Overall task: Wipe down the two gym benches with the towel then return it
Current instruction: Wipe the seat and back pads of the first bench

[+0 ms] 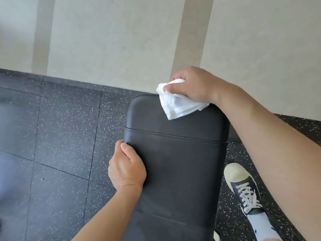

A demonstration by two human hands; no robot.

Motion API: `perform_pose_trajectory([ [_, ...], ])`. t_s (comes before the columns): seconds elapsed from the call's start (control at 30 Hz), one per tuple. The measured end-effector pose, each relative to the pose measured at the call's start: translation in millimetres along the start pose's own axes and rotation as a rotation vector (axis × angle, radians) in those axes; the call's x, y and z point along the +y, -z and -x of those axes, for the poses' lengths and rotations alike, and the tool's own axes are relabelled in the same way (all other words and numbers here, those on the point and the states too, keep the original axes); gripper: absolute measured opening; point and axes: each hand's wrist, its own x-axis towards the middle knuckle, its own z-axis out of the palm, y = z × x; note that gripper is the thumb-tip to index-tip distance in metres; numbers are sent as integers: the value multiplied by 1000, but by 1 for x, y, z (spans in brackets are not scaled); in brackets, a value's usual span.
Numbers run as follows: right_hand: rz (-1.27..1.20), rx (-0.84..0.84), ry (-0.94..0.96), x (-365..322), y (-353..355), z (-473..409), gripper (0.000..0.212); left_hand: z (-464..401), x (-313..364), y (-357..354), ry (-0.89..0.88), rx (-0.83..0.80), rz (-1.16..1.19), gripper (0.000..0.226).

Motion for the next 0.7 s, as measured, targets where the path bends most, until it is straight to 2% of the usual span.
perform_pose_trajectory([
  [0.13,38,275,43,16,0,56,46,1,1,1,-5,10,-8,47],
  [0.23,-167,478,2,43,-10,101,37,0,0,2,-5,17,-20,50],
  [0.37,-433,735,-157,61,-62,144,42,0,-2,1,5,23,-6,48],
  [0.47,-505,888,-212,53,-86,145,42,1,-2,0,14,29,-6,46],
  [0.57,-471,902,-215,52,-67,123,40,0,-2,-1,19,35,-2,50],
  [0.7,-438,733,-198,48,-24,86,43,1,0,0,26,39,3,53],
])
